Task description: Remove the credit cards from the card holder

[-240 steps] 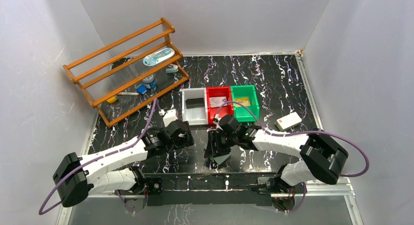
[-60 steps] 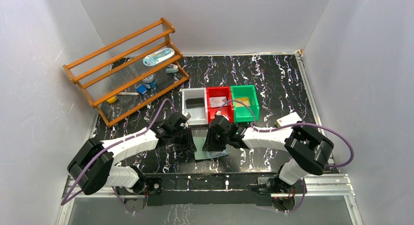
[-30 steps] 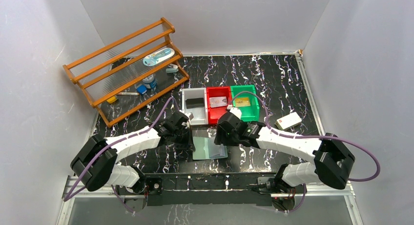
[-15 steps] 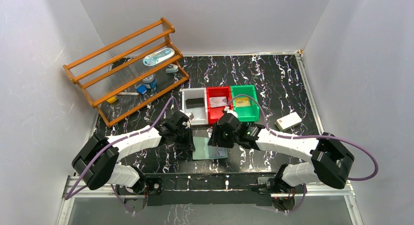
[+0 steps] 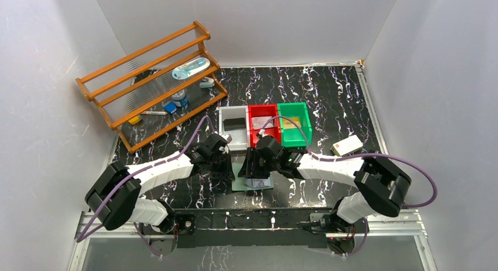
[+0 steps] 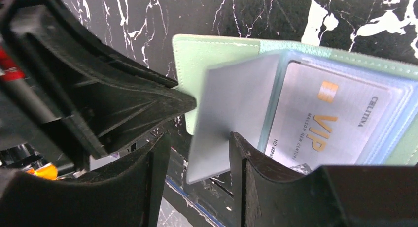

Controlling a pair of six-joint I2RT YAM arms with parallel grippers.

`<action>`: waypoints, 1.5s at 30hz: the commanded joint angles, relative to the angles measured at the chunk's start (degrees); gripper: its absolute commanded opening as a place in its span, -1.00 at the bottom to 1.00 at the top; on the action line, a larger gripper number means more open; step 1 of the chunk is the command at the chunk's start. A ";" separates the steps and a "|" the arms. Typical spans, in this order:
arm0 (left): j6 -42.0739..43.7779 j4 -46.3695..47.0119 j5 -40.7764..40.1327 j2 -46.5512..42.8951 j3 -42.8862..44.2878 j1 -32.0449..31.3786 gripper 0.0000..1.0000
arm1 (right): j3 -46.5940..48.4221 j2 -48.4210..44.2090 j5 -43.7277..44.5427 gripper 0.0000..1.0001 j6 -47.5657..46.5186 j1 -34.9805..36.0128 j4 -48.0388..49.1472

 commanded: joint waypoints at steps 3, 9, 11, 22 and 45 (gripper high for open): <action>-2.25 -2.34 -3.53 -3.32 -1.18 0.23 -0.88 | -0.40 3.94 -2.82 0.10 2.47 -0.26 6.90; -3.41 -5.90 -5.76 -5.90 -1.65 0.27 -0.58 | 1.61 7.47 -2.96 0.27 1.76 -0.26 4.01; -3.97 -8.62 -7.80 -7.14 -0.68 0.28 -0.40 | 2.31 7.78 -2.56 0.47 0.94 -0.26 2.82; -2.75 -15.19 -17.16 -11.61 7.82 0.22 -0.01 | 2.70 5.66 -6.85 0.51 -0.71 -0.25 5.94; 0.59 -11.78 -8.44 2.81 26.11 2.71 0.02 | 0.37 -9.00 4.11 -0.35 -2.31 -5.42 -9.57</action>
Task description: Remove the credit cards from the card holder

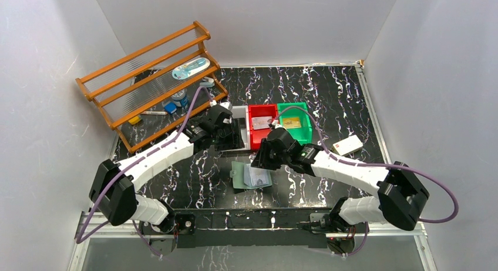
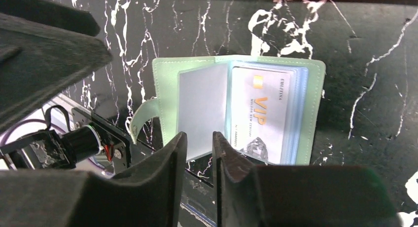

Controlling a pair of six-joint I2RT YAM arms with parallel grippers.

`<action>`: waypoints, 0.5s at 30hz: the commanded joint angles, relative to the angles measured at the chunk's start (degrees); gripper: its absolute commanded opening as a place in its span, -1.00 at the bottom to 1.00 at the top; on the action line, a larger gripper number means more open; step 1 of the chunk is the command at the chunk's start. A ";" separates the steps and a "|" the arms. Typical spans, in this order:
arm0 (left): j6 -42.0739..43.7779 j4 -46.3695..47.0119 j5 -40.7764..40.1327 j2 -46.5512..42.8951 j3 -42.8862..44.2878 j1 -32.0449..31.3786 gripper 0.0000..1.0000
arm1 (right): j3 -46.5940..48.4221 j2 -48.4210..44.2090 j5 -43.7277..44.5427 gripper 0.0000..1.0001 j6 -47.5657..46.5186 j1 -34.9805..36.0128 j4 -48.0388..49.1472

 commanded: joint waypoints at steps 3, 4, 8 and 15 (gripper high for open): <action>1.79 0.03 4.64 2.29 5.66 1.16 0.00 | -2.58 2.08 -5.68 -0.55 1.65 -2.82 3.69; 1.94 -0.11 4.60 2.52 6.13 1.24 -0.01 | -2.09 3.76 -7.29 -0.60 1.01 -2.94 5.01; 2.01 -0.27 4.95 2.65 6.58 1.57 -0.04 | 1.79 11.22 -13.85 -0.65 -1.56 -2.97 7.51; 1.43 -1.19 7.36 1.55 4.72 1.78 -0.11 | 5.95 18.43 -18.92 -0.54 -4.08 -2.70 8.85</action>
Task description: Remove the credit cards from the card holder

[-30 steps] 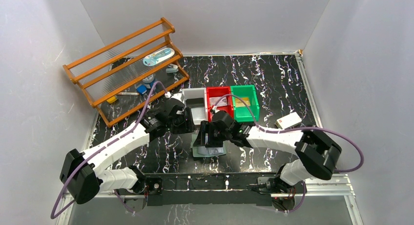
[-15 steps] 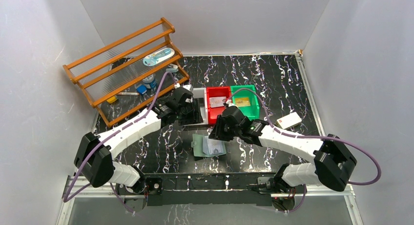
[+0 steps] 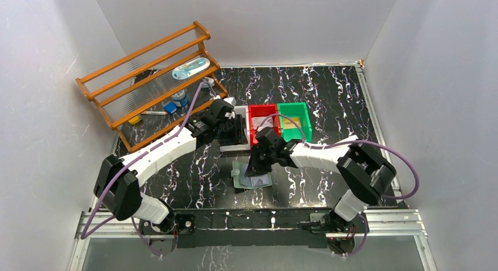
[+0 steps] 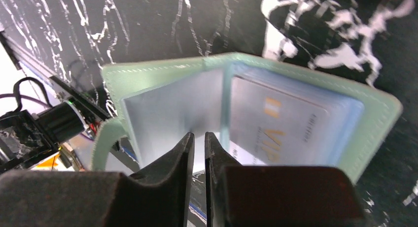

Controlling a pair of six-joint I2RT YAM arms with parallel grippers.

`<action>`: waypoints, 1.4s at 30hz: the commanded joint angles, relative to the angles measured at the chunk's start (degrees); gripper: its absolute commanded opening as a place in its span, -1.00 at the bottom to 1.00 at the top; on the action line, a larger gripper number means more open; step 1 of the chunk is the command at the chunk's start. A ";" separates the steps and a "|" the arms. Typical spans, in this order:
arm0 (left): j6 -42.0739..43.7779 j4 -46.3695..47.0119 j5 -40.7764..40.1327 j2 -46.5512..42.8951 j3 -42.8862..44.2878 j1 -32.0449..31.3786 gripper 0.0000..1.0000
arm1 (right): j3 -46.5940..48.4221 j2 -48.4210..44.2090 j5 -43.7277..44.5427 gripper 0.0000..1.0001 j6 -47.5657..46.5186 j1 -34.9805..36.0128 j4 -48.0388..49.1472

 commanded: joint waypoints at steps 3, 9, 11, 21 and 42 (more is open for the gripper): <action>-1.55 -1.84 2.68 -3.01 -1.74 0.88 -0.17 | 4.17 4.47 -5.39 -0.52 -2.03 0.30 3.35; -4.19 -0.27 7.83 -2.73 -5.93 1.31 -0.32 | 2.76 7.13 -2.65 -0.47 1.50 0.30 1.88; -5.23 1.44 10.25 -1.71 -7.83 1.31 -0.38 | 1.37 7.13 -2.79 -0.46 2.97 0.30 3.91; -12.53 9.63 11.31 4.47 -14.55 1.31 -0.82 | -2.05 2.69 0.38 -0.44 5.98 0.15 6.15; -6.77 13.77 12.06 6.69 -17.93 1.31 -0.80 | -2.33 -9.74 10.55 -0.35 1.13 -2.74 -6.87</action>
